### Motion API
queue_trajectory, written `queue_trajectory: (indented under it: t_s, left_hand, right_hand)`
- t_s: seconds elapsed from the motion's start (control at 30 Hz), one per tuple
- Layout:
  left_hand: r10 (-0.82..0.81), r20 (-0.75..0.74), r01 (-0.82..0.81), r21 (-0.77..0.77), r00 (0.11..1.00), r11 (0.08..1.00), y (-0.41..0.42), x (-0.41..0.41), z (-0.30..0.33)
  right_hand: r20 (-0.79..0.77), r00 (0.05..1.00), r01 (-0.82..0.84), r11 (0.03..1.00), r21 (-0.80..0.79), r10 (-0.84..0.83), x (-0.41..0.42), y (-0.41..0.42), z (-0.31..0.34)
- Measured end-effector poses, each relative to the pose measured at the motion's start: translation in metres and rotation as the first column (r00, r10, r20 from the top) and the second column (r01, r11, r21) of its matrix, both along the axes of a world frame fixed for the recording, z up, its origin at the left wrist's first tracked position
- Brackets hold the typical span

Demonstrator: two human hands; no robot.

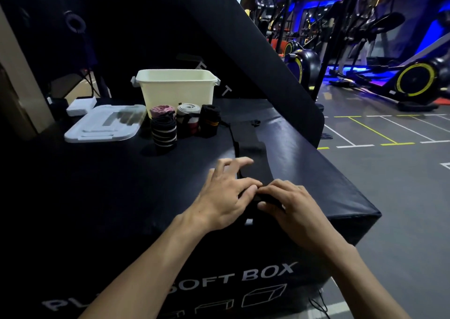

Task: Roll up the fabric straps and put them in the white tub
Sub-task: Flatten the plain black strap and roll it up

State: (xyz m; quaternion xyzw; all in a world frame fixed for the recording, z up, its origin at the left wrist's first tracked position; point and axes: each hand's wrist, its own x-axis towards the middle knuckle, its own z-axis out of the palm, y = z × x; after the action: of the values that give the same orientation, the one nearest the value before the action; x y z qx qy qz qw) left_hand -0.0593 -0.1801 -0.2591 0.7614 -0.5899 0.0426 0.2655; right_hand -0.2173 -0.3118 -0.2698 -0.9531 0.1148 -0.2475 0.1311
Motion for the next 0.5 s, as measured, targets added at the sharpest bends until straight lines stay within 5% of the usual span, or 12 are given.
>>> queue_trajectory:
  t_s: [0.13,0.5]
  left_hand:
    - [-0.075,0.007,0.073,0.159,0.997,0.985,0.000,0.004,0.008]
    - [0.133,0.183,-0.202,0.437,0.974,0.876,-0.052,0.008,0.019]
  right_hand:
    - [0.006,0.998,-0.064,0.998,0.025,0.064,-0.013,0.009,0.002]
    - [0.012,0.994,-0.110,0.992,0.069,0.110,-0.019,0.019,0.008]
